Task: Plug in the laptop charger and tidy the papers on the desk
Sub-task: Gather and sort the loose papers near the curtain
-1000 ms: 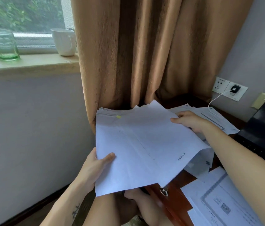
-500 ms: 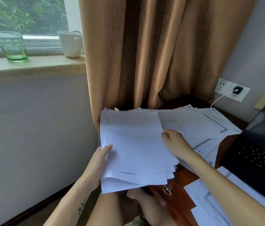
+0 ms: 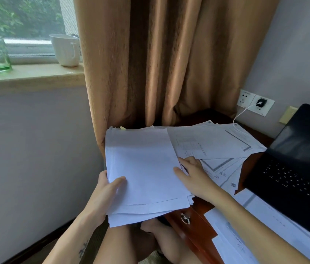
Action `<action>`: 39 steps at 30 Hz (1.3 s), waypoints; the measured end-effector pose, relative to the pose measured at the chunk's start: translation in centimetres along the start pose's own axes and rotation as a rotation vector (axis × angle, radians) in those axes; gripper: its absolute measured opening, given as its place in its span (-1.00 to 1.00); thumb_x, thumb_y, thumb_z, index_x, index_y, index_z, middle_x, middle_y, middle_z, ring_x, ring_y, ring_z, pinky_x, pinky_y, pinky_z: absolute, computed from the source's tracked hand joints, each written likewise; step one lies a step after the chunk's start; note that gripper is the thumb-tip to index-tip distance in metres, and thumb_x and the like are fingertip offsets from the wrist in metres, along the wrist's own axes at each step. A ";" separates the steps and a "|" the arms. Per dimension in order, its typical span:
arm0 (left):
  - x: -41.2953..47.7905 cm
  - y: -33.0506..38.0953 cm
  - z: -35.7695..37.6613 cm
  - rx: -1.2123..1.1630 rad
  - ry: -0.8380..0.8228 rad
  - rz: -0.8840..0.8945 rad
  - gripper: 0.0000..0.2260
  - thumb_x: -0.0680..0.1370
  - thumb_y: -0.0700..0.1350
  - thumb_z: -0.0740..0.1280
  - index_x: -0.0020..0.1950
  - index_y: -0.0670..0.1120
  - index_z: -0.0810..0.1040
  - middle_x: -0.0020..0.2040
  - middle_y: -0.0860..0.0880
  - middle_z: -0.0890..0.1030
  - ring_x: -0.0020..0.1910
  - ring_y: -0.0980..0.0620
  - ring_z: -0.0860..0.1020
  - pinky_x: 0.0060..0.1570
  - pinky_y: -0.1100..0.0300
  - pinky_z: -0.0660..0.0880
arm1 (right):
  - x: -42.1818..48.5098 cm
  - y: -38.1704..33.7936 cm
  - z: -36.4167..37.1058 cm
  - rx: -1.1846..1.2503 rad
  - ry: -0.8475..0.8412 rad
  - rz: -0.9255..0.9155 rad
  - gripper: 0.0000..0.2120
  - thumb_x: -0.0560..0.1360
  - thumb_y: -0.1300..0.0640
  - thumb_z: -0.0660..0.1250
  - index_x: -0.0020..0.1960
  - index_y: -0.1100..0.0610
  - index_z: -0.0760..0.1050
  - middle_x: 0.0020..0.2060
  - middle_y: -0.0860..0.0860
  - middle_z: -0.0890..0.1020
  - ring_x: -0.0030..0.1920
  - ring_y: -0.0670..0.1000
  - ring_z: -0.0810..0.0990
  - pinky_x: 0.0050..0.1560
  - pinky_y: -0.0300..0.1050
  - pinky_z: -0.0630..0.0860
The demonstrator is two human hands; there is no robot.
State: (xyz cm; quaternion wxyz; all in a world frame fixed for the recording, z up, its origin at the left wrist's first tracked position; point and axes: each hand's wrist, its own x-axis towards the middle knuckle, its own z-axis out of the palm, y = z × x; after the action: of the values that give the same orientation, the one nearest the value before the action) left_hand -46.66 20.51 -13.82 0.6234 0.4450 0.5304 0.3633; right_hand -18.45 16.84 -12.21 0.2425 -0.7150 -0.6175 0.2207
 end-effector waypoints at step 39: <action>1.3 0.3 -1.4 -0.095 0.024 0.046 -0.64 0.61 -0.31 0.35 0.32 0.06 0.51 0.12 -0.05 0.73 0.03 -0.21 0.72 0.11 -0.28 0.62 | 4.5 4.7 -7.7 -0.229 0.357 -0.009 -0.73 0.60 0.17 0.28 -0.21 0.30 0.41 -0.37 0.20 0.49 -0.36 0.07 0.44 -0.31 -0.10 0.30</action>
State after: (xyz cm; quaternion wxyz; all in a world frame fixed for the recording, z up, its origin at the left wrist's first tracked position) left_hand -47.85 22.10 -14.02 0.6288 0.4228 0.5097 0.4075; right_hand -9.45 20.21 -9.12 0.2664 -0.7627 -0.5890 0.0176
